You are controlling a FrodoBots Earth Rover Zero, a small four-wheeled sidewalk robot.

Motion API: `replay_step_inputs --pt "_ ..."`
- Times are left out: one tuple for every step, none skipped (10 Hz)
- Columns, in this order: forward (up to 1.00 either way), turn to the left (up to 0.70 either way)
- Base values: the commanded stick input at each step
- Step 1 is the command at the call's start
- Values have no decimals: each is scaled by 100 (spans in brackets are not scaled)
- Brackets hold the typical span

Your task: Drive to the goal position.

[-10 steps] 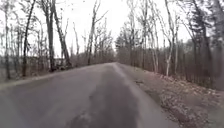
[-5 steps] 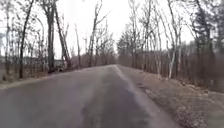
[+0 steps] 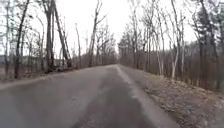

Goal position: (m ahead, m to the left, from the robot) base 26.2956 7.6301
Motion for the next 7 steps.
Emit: replay_step_inputs --pt "85 -32" --pt "85 0" --pt "85 0" --pt "85 0" --pt "85 0" --pt "85 0" --pt "85 0"
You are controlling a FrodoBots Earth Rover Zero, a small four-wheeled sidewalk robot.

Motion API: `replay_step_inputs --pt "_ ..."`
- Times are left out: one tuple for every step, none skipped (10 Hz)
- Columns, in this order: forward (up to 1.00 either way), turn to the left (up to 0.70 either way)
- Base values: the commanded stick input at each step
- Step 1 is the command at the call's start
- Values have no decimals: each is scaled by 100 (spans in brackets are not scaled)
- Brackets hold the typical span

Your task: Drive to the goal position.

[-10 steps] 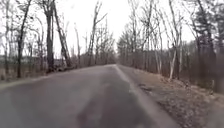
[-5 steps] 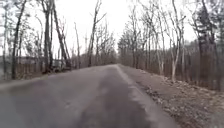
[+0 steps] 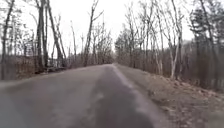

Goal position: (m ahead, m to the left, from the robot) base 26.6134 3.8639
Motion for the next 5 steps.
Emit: replay_step_inputs --pt "85 0" --pt "85 0" --pt "85 0" --pt "85 0" --pt "85 0"
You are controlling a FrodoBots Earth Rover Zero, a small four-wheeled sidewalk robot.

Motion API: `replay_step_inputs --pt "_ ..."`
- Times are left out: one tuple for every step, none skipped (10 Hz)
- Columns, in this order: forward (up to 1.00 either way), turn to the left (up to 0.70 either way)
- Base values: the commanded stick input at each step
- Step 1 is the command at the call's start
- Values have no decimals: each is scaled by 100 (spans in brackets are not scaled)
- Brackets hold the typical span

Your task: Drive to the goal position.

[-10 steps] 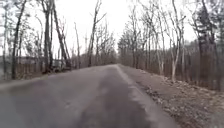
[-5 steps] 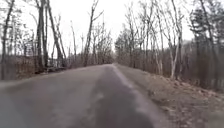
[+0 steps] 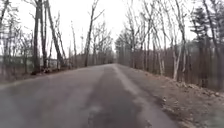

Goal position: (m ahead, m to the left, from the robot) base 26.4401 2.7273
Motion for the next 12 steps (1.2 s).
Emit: replay_step_inputs --pt "85 0" --pt "85 0" --pt "85 0" --pt "85 0" --pt "85 0" --pt "85 0" --pt "85 0" --pt "85 0" --pt "85 0" --pt "85 0" --pt "85 -26" --pt "85 -16"
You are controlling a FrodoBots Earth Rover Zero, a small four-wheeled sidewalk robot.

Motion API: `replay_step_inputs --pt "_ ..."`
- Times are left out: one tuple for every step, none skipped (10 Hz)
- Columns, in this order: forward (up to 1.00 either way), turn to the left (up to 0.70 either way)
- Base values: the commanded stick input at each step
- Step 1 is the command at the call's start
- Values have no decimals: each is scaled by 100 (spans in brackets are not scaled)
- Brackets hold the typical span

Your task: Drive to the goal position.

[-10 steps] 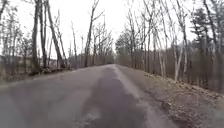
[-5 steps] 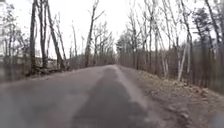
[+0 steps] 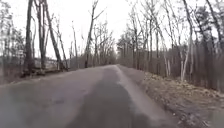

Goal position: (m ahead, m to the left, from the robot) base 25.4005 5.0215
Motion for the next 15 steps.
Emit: replay_step_inputs --pt "85 -6" --pt "85 0" --pt "85 0" --pt "85 0" --pt "85 0" --pt "85 0" --pt "85 0" --pt "85 0" --pt "85 0" --pt "85 0" --pt "85 0" --pt "85 0" --pt "85 0" --pt "85 0" --pt "85 0"
